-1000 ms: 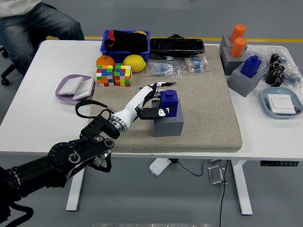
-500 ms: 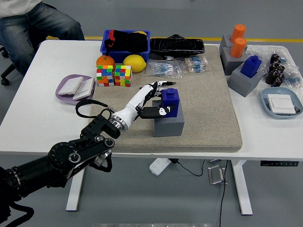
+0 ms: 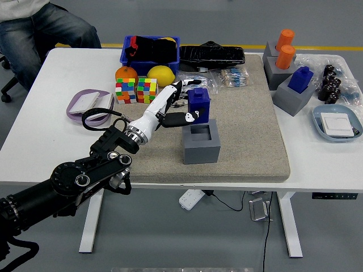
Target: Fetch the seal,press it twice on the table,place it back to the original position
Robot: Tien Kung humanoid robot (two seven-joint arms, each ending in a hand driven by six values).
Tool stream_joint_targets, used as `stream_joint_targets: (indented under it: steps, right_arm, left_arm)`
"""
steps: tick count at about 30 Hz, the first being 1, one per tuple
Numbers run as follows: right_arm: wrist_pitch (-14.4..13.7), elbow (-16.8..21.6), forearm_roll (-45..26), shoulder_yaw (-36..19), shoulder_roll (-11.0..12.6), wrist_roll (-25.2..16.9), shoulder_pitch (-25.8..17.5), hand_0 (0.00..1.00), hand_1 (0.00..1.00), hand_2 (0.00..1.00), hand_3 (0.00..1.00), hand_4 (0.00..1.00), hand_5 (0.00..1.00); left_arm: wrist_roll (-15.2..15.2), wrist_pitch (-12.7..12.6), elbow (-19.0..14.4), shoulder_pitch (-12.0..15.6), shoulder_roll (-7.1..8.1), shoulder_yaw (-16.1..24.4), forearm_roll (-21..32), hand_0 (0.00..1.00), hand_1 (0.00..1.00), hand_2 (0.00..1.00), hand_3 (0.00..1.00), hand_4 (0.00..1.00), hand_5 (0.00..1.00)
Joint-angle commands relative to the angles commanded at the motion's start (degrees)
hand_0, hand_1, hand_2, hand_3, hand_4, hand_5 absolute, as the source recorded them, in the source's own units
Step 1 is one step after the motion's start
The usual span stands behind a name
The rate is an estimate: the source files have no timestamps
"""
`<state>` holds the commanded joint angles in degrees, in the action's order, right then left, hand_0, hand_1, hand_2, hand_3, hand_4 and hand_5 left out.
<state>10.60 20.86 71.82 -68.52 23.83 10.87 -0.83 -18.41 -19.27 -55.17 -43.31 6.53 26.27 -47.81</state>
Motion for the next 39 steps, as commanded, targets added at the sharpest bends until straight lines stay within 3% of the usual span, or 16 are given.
stream_joint_targets:
  steps: [13, 27, 39]
  right_arm:
    - [0.2, -0.02, 0.07, -0.4, -0.09, -0.13, -0.18, 0.932, 0.782, 0.788, 0.806, 0.861, 0.474]
    - [0.29, 0.12, 0.09, -0.61, -0.21, -0.27, -0.21, 0.932, 0.782, 0.788, 0.807, 0.862, 0.472]
    - [0.36, 0.16, 0.21, -0.7, -0.21, -0.33, -0.19, 0.932, 0.782, 0.788, 0.808, 0.864, 0.473]
  left_arm:
    - [-0.97, -0.9, 4.72, 0.28, 3.22, 0.51, 0.53, 0.826, 0.575, 0.527, 0.825, 0.6, 0.002]
    - [-2.61, -2.09, 11.67, 1.86, 2.8, -4.06, 4.52, 0.827, 0.574, 0.528, 0.824, 0.603, 0.002]
    - [-4.32, -3.31, 15.28, 3.03, 2.02, -7.1, 6.5, 0.826, 0.573, 0.524, 0.823, 0.606, 0.002]
